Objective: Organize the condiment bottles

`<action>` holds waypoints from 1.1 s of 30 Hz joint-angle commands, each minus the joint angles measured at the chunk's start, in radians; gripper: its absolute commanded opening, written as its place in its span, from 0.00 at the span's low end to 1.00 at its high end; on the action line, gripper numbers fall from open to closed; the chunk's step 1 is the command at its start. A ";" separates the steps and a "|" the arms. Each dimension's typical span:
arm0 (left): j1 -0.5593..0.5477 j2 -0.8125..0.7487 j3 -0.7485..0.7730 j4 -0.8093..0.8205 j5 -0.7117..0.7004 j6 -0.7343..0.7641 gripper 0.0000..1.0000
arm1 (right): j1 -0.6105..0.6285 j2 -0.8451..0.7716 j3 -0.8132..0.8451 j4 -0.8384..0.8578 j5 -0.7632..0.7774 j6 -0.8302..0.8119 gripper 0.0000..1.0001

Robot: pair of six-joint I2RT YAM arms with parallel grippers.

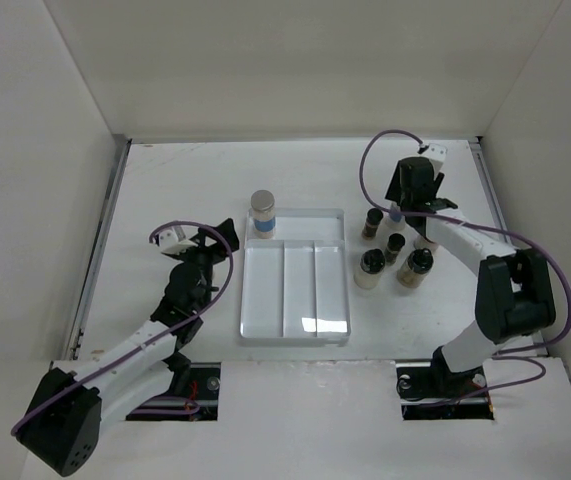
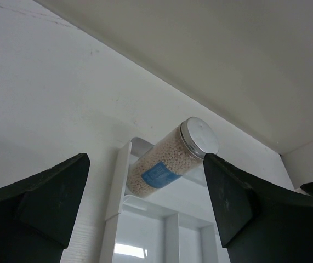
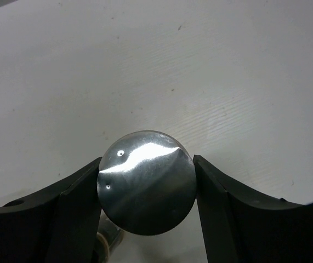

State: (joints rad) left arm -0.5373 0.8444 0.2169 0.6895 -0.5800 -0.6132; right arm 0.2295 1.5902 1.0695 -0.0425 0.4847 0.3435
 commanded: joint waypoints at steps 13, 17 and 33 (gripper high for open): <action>0.010 0.005 -0.034 0.157 0.094 0.004 0.86 | 0.420 -0.148 0.090 0.306 0.086 -0.190 0.48; 0.015 0.027 -0.034 0.163 0.094 0.004 0.86 | 0.486 -0.076 0.118 0.337 0.028 -0.147 0.49; 0.020 0.045 -0.033 0.170 0.106 0.009 0.86 | 0.535 0.155 0.145 0.355 -0.069 -0.027 0.52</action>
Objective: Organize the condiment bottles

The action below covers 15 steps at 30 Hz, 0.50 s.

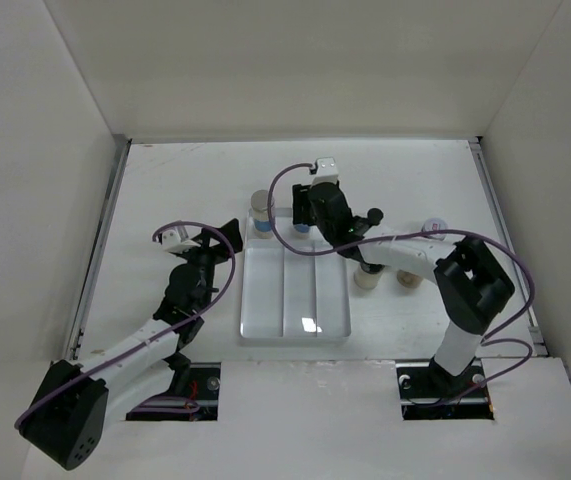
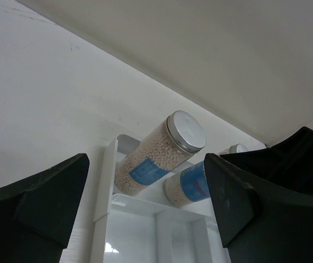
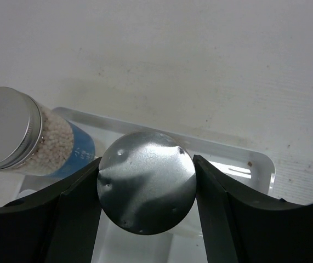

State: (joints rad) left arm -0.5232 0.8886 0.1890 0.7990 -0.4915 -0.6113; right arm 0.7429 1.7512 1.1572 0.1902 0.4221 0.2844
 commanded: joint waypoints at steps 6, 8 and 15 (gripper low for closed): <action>0.007 0.018 -0.005 0.075 0.018 0.007 0.87 | 0.034 -0.039 0.042 0.092 0.001 0.030 0.84; -0.002 0.004 -0.005 0.072 0.019 0.008 0.87 | 0.034 -0.093 0.024 0.068 0.009 0.029 0.90; -0.004 -0.026 -0.008 0.066 0.021 0.007 0.87 | 0.014 -0.411 -0.180 -0.015 0.156 0.038 0.97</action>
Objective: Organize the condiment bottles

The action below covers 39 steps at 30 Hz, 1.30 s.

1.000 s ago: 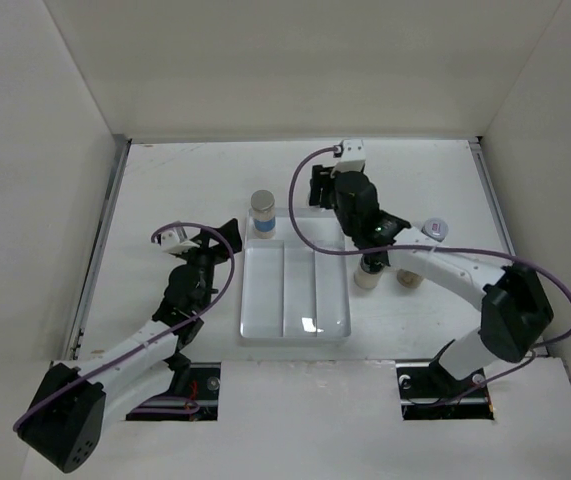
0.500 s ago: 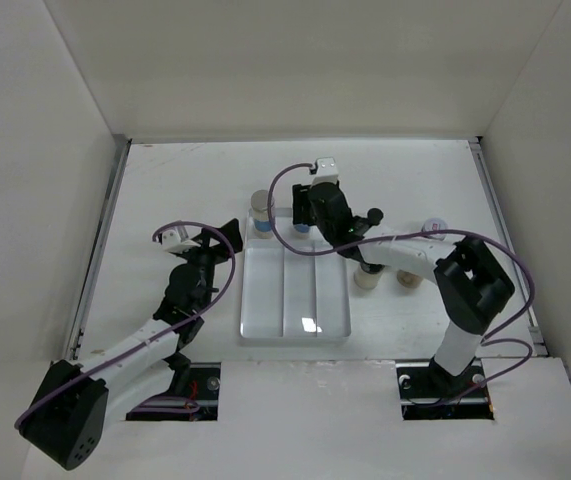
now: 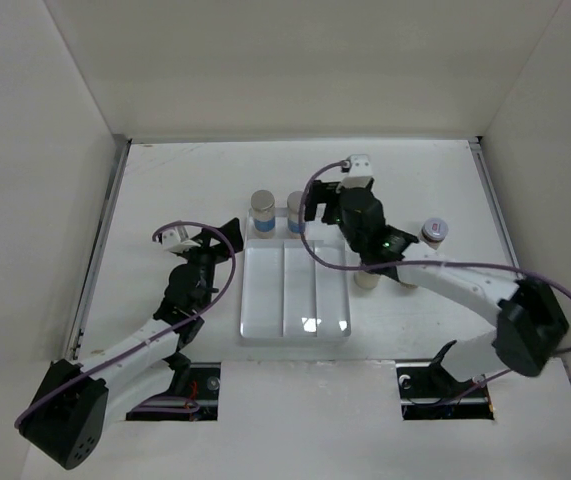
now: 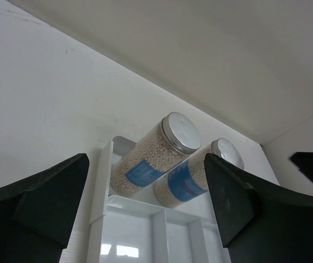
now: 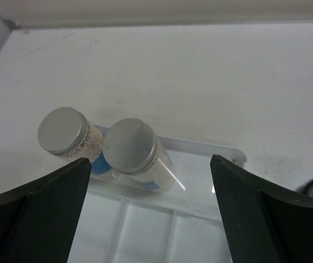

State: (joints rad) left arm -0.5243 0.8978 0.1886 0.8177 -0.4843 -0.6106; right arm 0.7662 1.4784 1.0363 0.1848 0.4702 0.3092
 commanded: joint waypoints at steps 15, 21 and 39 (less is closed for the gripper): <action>-0.013 0.001 0.002 0.058 0.019 0.000 0.87 | 0.011 -0.454 -0.303 -0.568 0.236 0.255 1.00; -0.013 0.015 0.003 0.058 0.023 -0.003 0.87 | 0.009 -0.351 -0.324 -0.496 0.162 0.246 0.98; -0.012 0.053 0.005 0.080 0.027 -0.005 0.87 | 0.034 -0.285 -0.133 -0.299 0.279 0.050 0.55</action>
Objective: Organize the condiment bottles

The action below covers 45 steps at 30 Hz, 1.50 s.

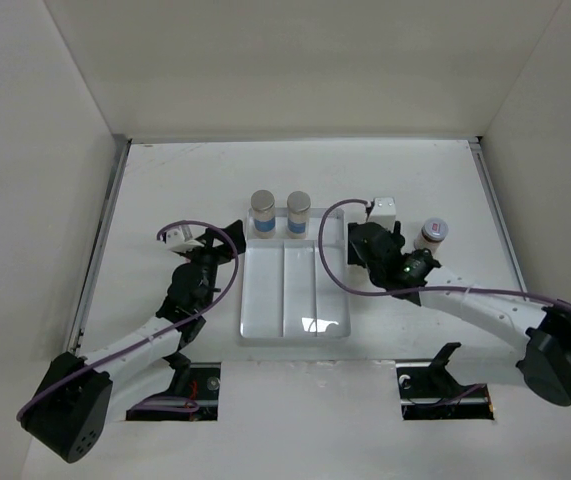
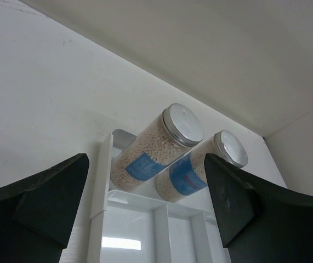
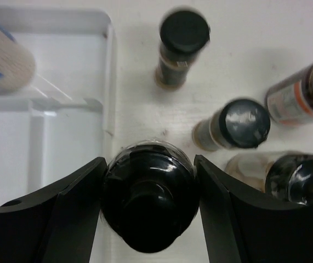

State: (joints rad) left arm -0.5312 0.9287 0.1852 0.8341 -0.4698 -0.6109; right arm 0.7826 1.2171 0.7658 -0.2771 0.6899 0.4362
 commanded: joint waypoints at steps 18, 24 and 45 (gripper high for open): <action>-0.009 -0.005 -0.004 0.071 0.016 0.002 0.87 | -0.124 0.479 0.368 0.556 -0.135 -0.129 0.55; -0.016 0.036 0.005 0.088 0.023 0.002 0.87 | -0.125 0.530 0.372 0.556 -0.148 -0.114 0.67; -0.002 0.022 0.000 0.099 0.034 0.007 0.87 | -0.246 0.203 0.122 0.537 -0.009 -0.056 0.39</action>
State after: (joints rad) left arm -0.5369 0.9848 0.1841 0.8848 -0.4465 -0.6106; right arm 0.5728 1.4040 0.8989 0.2592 0.6334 0.3595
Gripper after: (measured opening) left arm 0.869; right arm 0.431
